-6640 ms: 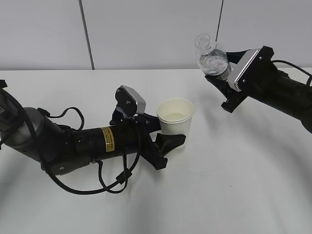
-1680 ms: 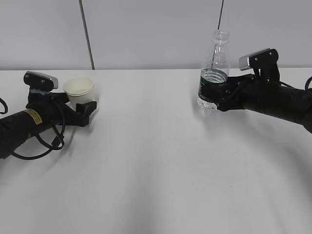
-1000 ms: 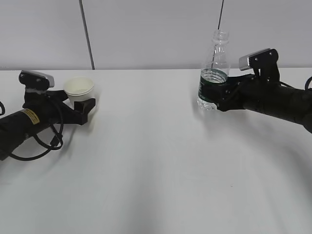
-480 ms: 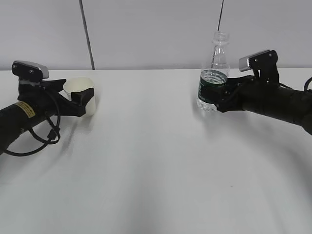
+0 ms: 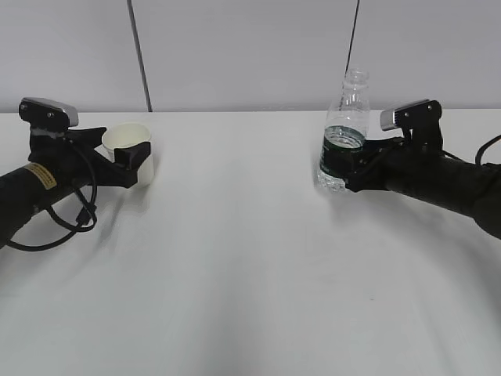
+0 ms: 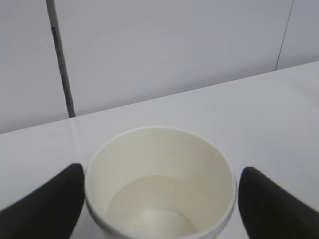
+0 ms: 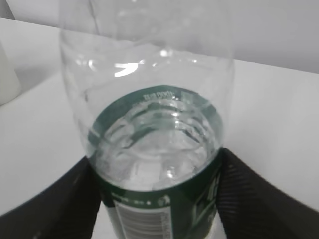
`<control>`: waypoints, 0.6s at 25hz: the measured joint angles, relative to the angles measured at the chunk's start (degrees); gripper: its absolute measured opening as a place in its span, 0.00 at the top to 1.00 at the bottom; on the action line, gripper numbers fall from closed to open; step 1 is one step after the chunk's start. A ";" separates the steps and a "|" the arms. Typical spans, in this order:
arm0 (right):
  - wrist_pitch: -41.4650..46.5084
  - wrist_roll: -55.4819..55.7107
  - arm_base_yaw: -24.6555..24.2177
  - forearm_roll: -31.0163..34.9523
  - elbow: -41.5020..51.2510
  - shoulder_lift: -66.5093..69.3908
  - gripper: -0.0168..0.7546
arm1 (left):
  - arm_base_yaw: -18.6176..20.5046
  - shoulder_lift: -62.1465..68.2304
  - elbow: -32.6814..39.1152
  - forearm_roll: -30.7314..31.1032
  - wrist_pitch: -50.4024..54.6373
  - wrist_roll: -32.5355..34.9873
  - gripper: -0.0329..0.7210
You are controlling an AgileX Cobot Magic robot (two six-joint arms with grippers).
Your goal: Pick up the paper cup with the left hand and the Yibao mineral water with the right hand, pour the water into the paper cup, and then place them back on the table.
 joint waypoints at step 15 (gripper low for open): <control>-1.60 -4.44 0.00 4.22 -0.44 2.23 0.34 | 0.00 0.00 0.00 0.12 0.00 0.00 0.20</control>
